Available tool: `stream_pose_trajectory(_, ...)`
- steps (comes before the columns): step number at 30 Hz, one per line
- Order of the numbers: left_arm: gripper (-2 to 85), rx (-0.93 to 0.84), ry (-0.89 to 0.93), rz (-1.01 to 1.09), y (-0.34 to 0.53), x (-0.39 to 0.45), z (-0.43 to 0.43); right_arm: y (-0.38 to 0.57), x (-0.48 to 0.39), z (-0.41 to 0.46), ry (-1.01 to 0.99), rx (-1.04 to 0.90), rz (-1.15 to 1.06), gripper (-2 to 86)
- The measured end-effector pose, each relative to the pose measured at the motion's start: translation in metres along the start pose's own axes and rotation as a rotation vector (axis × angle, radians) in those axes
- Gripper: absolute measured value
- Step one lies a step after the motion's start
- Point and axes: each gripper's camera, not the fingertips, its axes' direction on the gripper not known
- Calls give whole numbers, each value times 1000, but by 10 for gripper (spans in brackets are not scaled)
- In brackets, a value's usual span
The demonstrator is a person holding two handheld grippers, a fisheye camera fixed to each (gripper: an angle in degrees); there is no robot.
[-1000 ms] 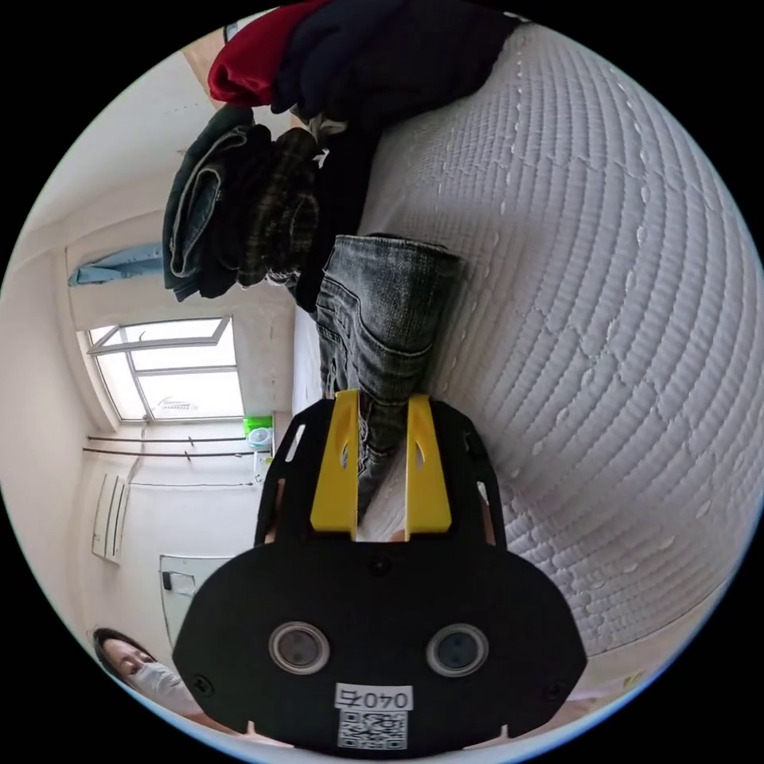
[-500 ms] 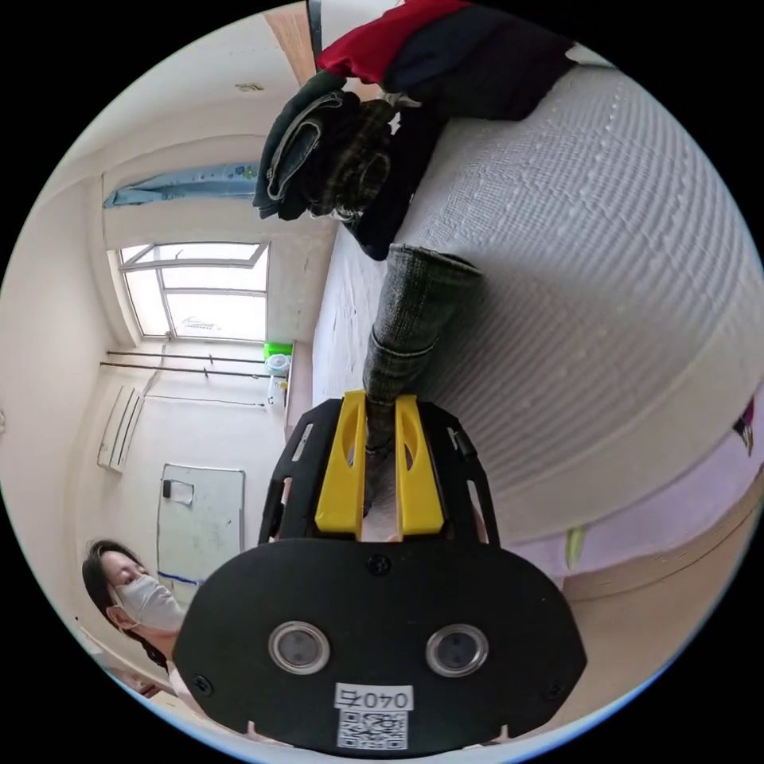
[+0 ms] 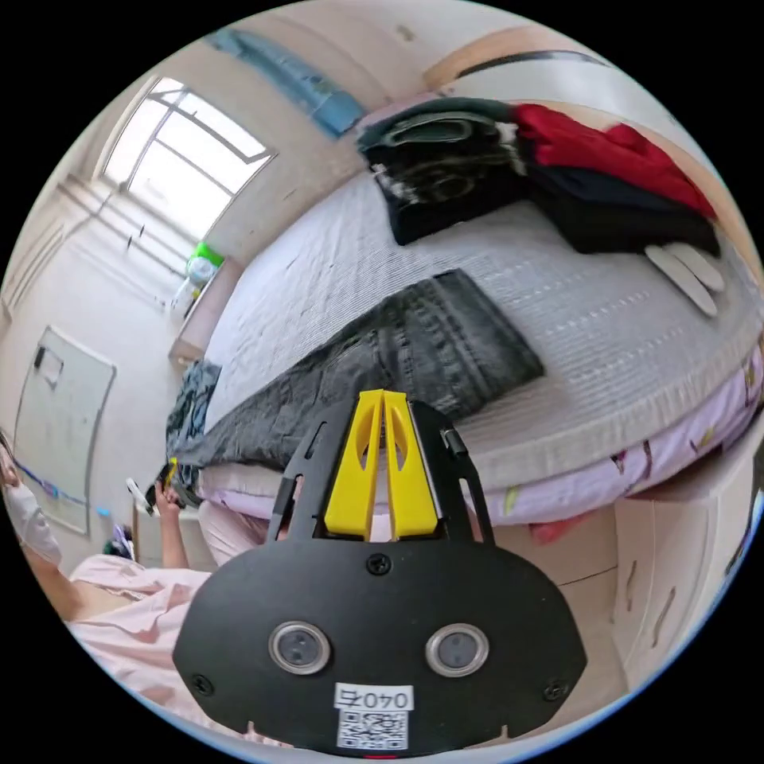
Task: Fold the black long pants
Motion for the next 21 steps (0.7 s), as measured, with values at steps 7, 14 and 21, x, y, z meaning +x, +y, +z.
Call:
stream_pose_trajectory(7, -8, -190, 95, -91, -17, -41, 15, -1, -186, 139, -19, -263, -425, -10)
stream_pose_trajectory(14, 4, -273, 185, -178, 5, -87, 3, 38, -375, 248, -187, -412, -840, -9)
stream_pose_trajectory(21, 1, -143, 250, -67, 21, -86, -51, 69, -510, 324, -176, -460, -1061, -10)
